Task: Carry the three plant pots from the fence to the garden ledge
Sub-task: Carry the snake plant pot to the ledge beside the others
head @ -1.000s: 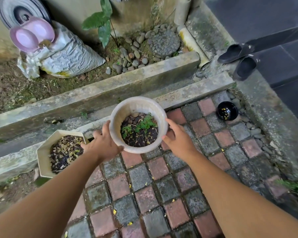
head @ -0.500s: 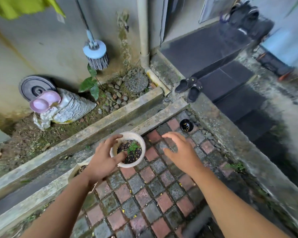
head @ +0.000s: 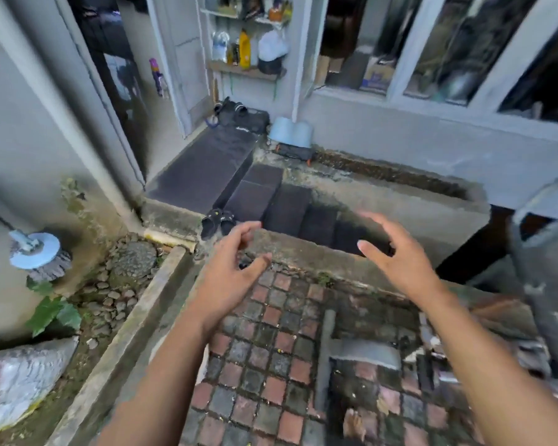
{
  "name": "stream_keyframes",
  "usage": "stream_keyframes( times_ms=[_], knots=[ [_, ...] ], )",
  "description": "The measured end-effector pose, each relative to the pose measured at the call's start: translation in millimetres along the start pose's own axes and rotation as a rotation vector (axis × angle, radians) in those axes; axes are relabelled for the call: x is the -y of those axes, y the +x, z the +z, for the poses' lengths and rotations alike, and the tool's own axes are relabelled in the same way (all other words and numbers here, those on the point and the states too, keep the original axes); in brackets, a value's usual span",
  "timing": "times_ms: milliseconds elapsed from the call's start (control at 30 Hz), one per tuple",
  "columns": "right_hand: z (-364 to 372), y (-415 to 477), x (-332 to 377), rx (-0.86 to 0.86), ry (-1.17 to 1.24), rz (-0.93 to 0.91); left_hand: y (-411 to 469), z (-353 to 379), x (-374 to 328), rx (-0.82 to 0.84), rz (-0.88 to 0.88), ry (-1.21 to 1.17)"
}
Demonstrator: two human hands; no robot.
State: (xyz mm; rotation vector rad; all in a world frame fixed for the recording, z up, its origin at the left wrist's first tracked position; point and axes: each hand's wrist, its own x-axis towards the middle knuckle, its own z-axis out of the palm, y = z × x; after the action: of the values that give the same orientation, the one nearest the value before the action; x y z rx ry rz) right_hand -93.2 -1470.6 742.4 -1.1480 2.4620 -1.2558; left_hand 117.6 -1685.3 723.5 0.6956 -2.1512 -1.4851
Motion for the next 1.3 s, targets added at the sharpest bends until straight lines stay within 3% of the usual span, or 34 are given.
stream_keyframes(
  times_ms=[300, 700, 967, 1300],
  knots=[
    [-200, -206, 2, -0.51, -0.158, 0.21, -30, 153, -162, 0.449, 0.335, -0.123],
    [-359, -582, -42, -1.032, -0.317, 0.64, -254, 457, -320, 1.108, 0.568, -0.2],
    [-441, -788, -67, -1.274, -0.38, 0.846, -419, 633, -386, 1.398, 0.618, -0.238],
    [-516, -924, -150, -1.42, -0.278, 1.1, -555, 820, -406, 1.617, 0.603, -0.219]
  ],
)
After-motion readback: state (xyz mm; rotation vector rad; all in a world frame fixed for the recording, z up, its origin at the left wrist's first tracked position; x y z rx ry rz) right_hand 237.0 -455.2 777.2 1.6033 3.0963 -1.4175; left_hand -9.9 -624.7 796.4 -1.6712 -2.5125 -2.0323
